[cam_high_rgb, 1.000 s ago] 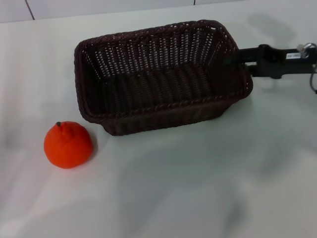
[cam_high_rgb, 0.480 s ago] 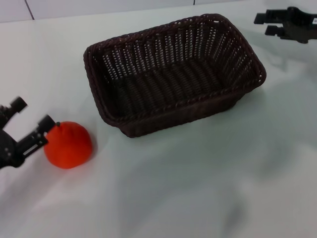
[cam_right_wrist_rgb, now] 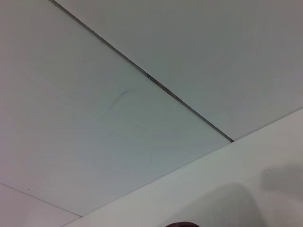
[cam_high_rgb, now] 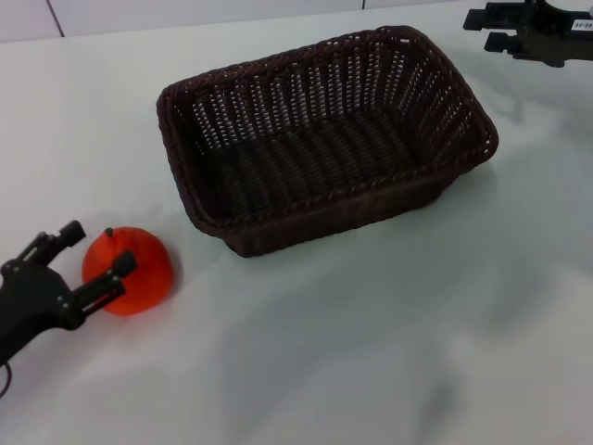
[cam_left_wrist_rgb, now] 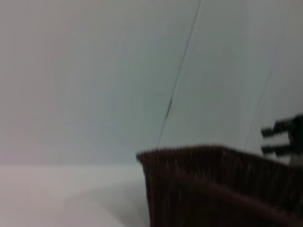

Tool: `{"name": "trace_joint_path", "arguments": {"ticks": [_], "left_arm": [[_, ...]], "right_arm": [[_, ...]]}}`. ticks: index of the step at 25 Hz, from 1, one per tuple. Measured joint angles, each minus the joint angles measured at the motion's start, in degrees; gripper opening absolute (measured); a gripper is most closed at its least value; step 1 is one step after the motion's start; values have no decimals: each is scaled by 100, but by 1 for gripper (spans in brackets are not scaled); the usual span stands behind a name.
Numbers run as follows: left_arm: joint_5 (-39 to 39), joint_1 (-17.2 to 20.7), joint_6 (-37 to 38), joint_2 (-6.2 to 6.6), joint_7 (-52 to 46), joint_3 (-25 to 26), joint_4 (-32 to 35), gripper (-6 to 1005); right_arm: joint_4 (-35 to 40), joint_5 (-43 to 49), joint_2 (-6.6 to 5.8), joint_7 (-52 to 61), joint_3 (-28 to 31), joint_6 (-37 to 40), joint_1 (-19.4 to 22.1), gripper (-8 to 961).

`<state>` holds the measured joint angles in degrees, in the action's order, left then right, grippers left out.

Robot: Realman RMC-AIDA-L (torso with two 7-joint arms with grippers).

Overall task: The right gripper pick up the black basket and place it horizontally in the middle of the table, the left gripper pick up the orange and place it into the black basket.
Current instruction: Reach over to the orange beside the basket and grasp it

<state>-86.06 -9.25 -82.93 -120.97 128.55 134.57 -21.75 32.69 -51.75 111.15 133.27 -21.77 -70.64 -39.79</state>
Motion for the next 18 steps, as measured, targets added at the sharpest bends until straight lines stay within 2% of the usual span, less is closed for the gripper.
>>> {"name": "trace_joint_path", "arguments": {"ticks": [5,8,13,18], "left_arm": [[-547,-115,148,-15,-1,2,-137,833],[-611,-98,153,-45,1,77,-261,823],[-587,17,149,-177,11,147,-550,686],[-587,-11,159,-191,12,149,-572,530]], "right_arm": [[-6,-2,19,-2,7,35,-2,609],[-9,-2,25,-3,7,35,-3,609],[-9,-2,33,-4,7,38,-3,610],[-9,-2,43,-8,7,49,0,610]]}}
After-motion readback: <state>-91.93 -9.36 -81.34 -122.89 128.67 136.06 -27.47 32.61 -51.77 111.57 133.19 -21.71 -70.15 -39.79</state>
